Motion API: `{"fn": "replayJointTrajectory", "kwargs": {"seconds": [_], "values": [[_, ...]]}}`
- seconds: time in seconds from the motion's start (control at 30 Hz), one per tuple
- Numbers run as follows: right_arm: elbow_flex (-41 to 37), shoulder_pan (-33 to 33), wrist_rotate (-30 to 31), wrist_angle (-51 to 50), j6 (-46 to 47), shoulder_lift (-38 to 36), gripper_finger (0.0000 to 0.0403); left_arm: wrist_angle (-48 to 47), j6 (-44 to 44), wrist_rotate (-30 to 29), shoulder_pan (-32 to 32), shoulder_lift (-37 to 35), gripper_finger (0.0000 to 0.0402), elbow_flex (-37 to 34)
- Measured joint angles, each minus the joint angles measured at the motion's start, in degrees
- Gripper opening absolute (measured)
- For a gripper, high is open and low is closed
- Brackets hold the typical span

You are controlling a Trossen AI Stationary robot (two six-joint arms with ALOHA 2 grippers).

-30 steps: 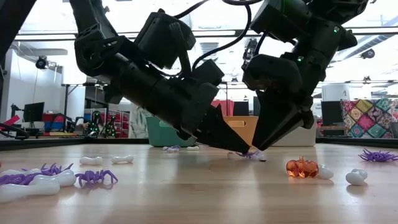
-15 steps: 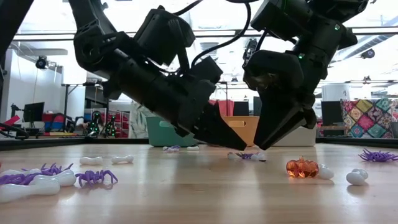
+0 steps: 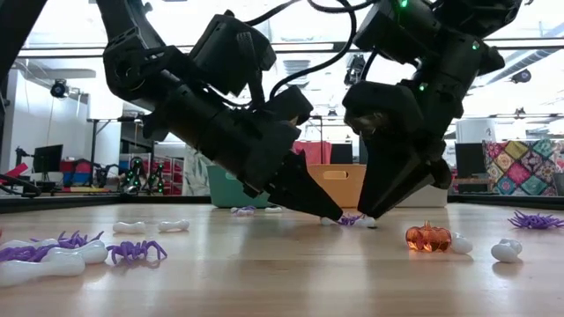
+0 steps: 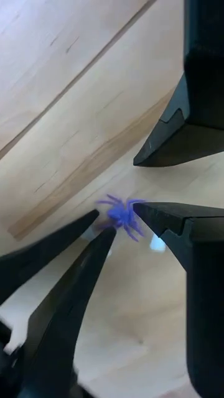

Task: Sort Halloween decoration
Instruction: Put the purple spider toy into the gray bin

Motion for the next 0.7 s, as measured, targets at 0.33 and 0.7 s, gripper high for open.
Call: {"fn": "replayJointTrajectory", "kwargs": {"seconds": [0.33, 0.7], "values": [[-0.06, -0.02, 0.02, 3.14, -0.04, 0.49, 0.0091, 0.09, -0.20, -1.56, 0.00, -0.07, 0.0039, -0.60], [-0.04, -0.02, 0.42, 3.80, 0.00, 0.84, 0.0091, -0.05, -0.66, -1.61, 0.00, -0.07, 0.0039, -0.72]]}}
